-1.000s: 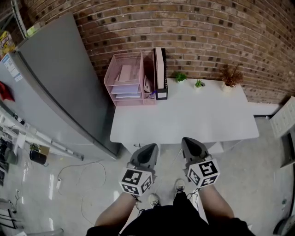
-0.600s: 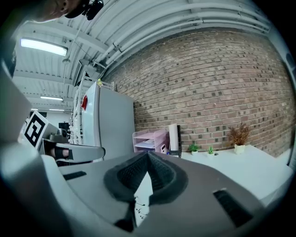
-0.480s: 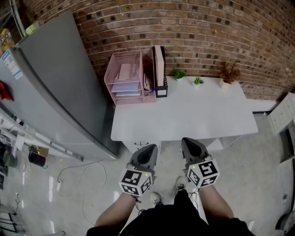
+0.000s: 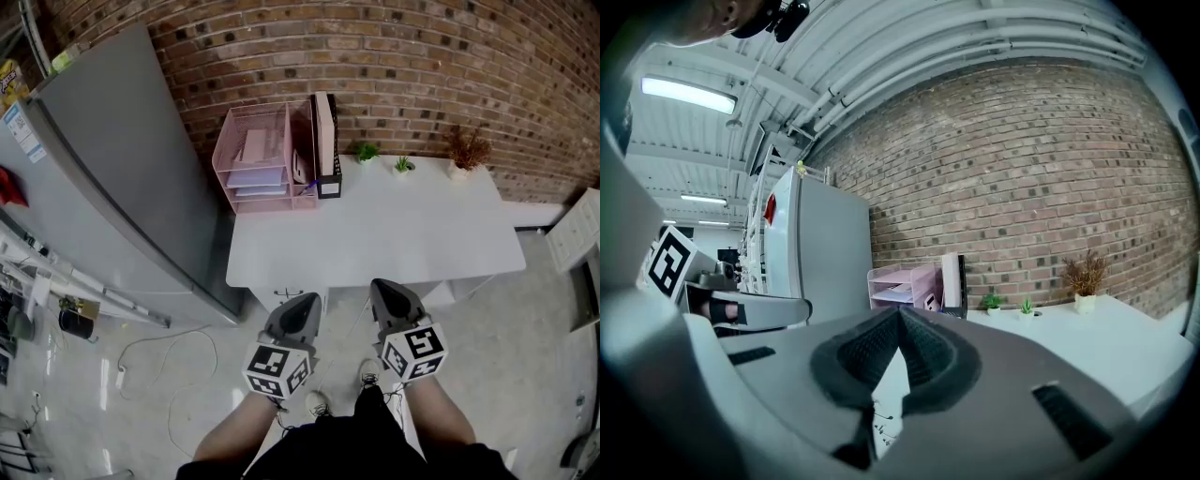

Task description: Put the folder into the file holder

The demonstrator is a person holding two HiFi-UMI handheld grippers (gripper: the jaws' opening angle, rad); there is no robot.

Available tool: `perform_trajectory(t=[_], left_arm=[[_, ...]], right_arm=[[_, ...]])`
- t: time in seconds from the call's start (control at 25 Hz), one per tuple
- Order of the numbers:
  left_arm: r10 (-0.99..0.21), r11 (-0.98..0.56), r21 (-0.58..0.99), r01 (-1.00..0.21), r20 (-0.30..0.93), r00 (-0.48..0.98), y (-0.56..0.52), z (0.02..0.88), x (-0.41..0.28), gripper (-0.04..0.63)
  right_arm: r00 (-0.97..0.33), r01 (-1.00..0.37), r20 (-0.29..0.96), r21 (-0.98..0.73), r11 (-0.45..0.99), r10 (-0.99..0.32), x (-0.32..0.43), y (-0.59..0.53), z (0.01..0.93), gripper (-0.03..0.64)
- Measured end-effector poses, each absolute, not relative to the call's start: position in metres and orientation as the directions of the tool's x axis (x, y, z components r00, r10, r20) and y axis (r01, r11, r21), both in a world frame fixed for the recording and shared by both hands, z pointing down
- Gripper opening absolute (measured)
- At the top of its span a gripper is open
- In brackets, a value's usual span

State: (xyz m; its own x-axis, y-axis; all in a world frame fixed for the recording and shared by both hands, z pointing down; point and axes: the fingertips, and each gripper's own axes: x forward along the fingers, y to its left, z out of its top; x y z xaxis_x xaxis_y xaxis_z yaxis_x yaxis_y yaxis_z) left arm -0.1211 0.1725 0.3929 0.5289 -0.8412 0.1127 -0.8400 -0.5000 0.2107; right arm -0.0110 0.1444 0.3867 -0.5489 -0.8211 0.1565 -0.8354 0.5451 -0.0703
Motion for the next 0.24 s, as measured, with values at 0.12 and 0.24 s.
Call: perform_trajectory(t=[0.12, 0.24], left_arm=[[-0.843, -0.497, 0.211, -0.842, 0.114, 0.526, 0.1718, 0.3940, -0.1212, 0.006], [-0.843, -0.495, 0.212, -0.842, 0.115, 0.525, 0.1699, 0.3947, -0.1213, 0.006]], right_arm=[[-0.550, -0.835, 0.155, -0.071, 0.546, -0.820, -0.0106, 0.1432, 0.3875, 0.003], [-0.551, -0.834, 0.154, -0.072, 0.547, -0.820, -0.0105, 0.1412, 0.3879, 0.003]])
